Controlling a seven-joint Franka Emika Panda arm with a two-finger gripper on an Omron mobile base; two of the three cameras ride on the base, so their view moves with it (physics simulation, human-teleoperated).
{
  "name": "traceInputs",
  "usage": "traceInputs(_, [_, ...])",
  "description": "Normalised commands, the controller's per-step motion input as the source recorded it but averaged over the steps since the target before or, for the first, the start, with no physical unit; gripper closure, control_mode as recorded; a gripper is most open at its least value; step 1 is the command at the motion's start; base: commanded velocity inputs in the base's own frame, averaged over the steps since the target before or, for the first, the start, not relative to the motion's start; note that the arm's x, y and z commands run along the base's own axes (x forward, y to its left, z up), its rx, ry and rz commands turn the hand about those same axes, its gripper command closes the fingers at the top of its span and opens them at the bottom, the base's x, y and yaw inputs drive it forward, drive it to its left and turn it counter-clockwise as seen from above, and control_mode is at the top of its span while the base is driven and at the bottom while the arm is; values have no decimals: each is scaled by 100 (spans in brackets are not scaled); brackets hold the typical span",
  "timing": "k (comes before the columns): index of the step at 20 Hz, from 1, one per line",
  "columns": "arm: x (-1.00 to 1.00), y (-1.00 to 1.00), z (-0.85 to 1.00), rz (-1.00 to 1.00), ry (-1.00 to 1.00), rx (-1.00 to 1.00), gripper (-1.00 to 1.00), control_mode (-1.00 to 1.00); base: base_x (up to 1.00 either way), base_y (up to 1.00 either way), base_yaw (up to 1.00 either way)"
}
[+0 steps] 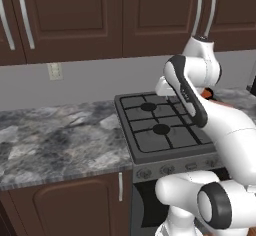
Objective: Wait until the marinara sauce is simmered to a deep red color and then turn off the stove.
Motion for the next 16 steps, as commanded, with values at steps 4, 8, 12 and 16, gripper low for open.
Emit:
traceInputs(4, [-31,-77,-19,5,-9,10,-100,-100,0,0,0])
traceInputs(8, [-26,-76,-16,1,-9,6,-100,-100,0,0,0])
traceInputs(12, [-20,-66,-24,0,-10,4,-100,-100,0,0,0])
traceInputs(16, [-8,-57,-23,0,-15,2,-100,-100,0,0,0])
